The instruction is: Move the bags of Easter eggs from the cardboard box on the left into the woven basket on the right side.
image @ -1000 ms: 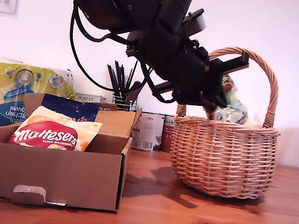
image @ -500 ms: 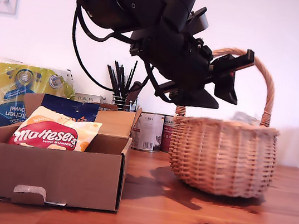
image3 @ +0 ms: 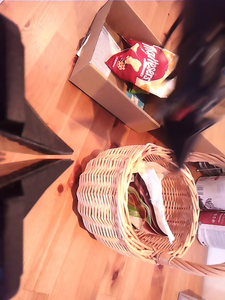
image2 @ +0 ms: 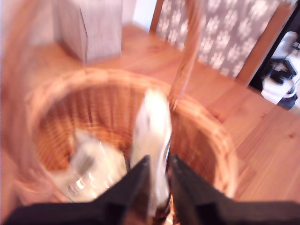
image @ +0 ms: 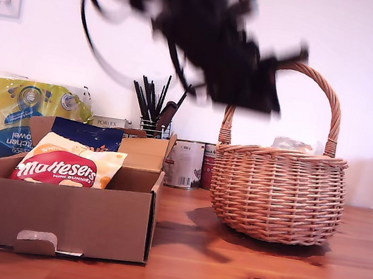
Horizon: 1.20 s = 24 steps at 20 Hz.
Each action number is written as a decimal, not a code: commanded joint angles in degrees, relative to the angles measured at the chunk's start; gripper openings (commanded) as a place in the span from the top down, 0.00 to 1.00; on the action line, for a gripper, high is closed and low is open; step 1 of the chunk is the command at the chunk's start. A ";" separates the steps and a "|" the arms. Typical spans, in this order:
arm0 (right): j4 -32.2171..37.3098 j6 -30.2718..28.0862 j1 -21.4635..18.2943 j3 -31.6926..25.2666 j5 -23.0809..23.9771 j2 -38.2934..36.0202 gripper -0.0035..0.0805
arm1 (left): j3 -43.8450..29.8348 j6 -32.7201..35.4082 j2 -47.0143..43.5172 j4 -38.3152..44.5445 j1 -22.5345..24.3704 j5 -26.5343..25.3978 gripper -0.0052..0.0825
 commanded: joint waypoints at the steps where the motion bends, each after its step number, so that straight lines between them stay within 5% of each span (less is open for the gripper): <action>1: 0.33 -0.74 0.26 0.66 -0.11 -0.02 0.97 | 0.26 2.36 -3.80 -3.58 0.22 0.13 0.96; 4: 0.33 -1.49 0.26 0.66 0.04 -0.02 0.97 | -0.68 4.15 -7.89 -10.67 1.14 0.13 0.96; 9: 0.11 -1.49 0.26 0.66 0.07 -0.02 0.97 | -13.55 4.87 -16.68 -8.74 5.35 3.39 0.96; 16: 0.15 -1.49 0.26 0.66 0.07 -0.02 0.97 | -34.38 10.16 -34.07 -5.57 21.62 16.66 0.96; 20: 0.15 -1.49 0.26 0.66 0.07 -0.02 0.97 | -35.17 16.63 -37.55 -11.32 31.93 19.93 0.96; 24: 0.24 -1.51 0.26 0.66 0.07 -0.02 0.97 | -35.10 14.69 -37.51 -13.92 34.95 20.28 0.96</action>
